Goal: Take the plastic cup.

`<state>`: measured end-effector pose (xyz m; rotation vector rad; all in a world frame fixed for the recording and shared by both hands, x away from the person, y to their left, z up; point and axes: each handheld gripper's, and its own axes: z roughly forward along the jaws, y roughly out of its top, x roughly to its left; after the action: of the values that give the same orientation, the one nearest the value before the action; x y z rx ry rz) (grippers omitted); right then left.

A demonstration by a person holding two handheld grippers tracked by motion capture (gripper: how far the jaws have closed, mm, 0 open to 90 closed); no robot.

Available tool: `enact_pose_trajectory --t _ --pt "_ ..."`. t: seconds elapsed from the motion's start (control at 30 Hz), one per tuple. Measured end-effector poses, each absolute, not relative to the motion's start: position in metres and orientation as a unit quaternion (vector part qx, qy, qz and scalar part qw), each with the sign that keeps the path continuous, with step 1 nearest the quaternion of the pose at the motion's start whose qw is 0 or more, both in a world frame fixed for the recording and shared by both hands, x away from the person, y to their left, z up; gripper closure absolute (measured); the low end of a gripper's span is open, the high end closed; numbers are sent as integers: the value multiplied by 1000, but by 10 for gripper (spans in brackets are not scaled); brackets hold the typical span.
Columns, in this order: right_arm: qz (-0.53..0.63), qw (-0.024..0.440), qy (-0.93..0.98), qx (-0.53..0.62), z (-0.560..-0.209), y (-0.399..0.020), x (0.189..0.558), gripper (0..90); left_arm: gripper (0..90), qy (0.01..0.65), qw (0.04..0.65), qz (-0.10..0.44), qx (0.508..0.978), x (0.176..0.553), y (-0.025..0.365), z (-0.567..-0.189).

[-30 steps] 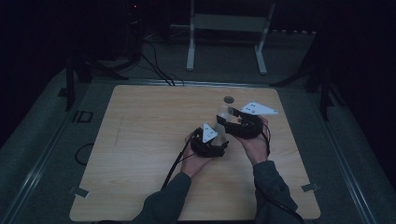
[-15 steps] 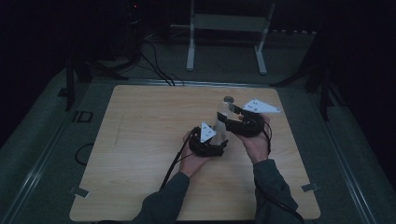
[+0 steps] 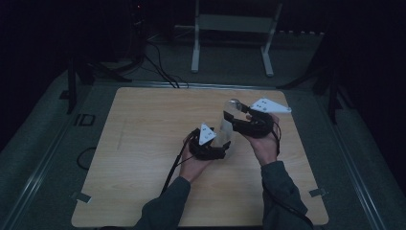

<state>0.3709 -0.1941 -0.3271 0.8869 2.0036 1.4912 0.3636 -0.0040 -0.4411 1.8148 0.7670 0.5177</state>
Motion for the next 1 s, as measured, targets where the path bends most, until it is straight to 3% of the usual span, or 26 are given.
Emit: enact_pose_trajectory --t 1.0 --pt "569 266 710 319 -299 -212 358 404 203 314 531 199 761 349 12 -442"
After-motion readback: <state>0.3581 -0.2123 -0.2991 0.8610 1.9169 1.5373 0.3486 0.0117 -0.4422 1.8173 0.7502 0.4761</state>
